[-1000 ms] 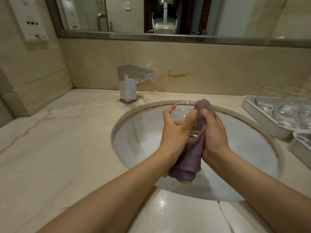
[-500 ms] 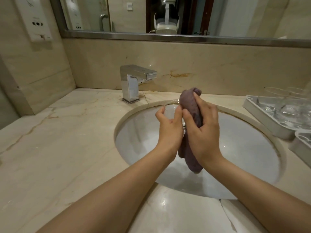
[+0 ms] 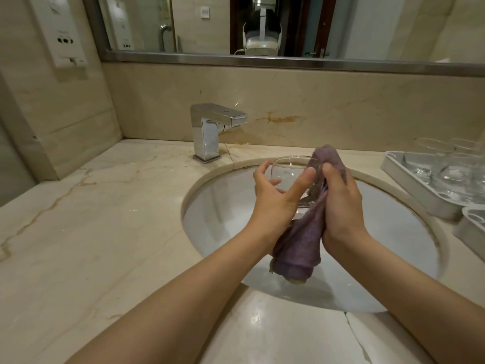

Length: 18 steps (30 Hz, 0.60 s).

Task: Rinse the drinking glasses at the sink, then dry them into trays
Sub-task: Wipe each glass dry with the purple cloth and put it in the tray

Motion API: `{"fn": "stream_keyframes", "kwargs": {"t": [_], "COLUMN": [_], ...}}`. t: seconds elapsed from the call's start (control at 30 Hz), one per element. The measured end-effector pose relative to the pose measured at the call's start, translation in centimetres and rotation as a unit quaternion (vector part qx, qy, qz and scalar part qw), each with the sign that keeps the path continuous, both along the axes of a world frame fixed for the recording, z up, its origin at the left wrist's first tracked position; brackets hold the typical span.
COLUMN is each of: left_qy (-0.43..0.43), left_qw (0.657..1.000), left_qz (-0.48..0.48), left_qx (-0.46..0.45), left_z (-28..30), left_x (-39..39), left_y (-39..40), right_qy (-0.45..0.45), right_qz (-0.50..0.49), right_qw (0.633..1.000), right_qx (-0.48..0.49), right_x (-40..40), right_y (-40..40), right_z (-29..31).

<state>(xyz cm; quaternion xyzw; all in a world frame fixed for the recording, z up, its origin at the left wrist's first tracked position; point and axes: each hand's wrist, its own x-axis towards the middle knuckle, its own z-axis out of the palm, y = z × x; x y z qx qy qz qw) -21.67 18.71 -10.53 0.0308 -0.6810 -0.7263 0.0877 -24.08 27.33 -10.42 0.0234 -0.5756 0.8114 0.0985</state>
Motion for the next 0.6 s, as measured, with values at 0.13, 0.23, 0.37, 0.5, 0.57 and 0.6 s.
{"fn": "stream_keyframes", "kwargs": {"t": [0.13, 0.23, 0.37, 0.5, 0.57, 0.6], "left_qy": [0.01, 0.004, 0.007, 0.045, 0.05, 0.054], "left_qw": [0.999, 0.998, 0.994, 0.995, 0.997, 0.998], "left_qz": [0.033, 0.053, 0.09, 0.074, 0.048, 0.034], "left_qx": [-0.006, 0.044, 0.063, 0.047, 0.035, 0.025], "left_z": [-0.1, -0.5, -0.7, 0.0, -0.1, -0.2], "left_x": [-0.4, -0.7, -0.5, -0.2, -0.2, -0.2], "left_y": [-0.2, -0.1, -0.1, 0.0, 0.3, 0.4], "right_qy": [0.092, 0.221, 0.293, 0.215, 0.101, 0.043], "right_qz": [-0.031, -0.073, -0.099, -0.083, -0.021, 0.012], "right_qw": [0.991, 0.939, 0.906, 0.951, 0.989, 0.998], "right_qx": [0.091, 0.255, 0.29, 0.205, 0.103, 0.047], "right_x": [0.5, 0.8, 0.8, 0.2, -0.1, -0.1], "right_y": [0.1, -0.3, -1.5, -1.1, -0.2, 0.1], "right_z": [0.2, -0.4, -2.0, -0.9, -0.3, -0.1]}}
